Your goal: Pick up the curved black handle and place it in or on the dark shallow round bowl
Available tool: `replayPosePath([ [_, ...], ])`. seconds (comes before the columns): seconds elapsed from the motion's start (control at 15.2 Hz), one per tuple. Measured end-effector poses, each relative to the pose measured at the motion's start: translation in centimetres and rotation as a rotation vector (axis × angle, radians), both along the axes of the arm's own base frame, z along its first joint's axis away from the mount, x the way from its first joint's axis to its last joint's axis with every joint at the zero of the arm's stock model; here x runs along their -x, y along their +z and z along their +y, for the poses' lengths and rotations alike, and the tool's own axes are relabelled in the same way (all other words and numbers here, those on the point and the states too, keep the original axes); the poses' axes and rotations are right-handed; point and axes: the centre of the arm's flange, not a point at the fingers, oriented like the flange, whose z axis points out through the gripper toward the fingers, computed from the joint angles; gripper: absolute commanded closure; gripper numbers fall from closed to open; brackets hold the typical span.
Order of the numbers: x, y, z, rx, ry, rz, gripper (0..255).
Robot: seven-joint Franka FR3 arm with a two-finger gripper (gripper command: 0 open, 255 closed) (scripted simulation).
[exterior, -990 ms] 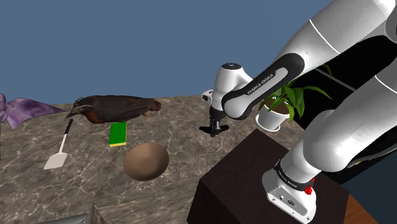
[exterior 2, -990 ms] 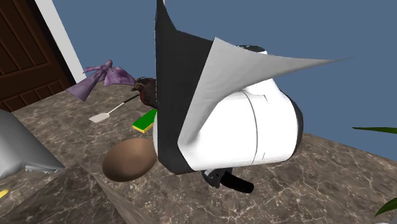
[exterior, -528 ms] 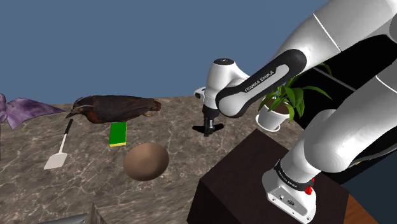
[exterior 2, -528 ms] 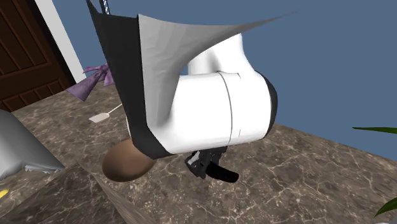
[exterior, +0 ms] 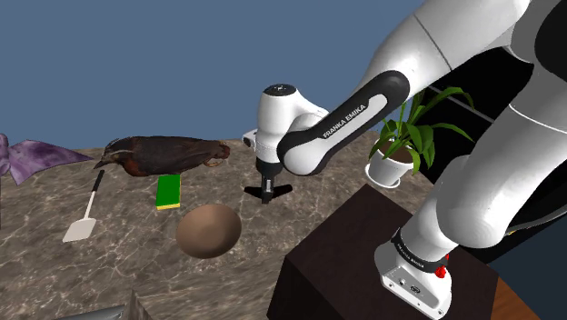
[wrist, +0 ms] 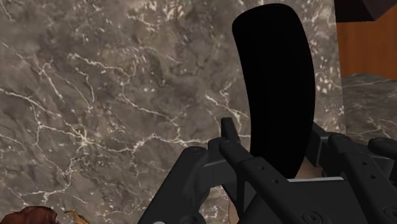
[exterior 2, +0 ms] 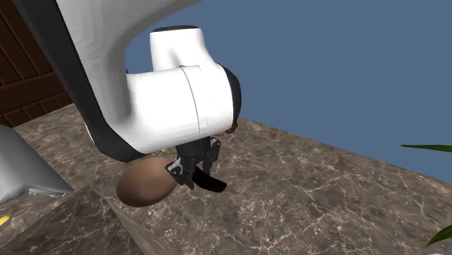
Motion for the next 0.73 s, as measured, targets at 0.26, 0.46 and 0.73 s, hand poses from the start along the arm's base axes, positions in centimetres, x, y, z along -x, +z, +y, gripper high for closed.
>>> replayPosePath([
  [0.26,-1.5,-0.1,5.3,-0.001,0.000,0.000,255],
  [0.46,-2.5,-0.2,8.8,-0.001,-0.001,0.000,255],
  [0.73,-3.9,0.3,13.9,-0.001,-0.001,0.000,255],
])
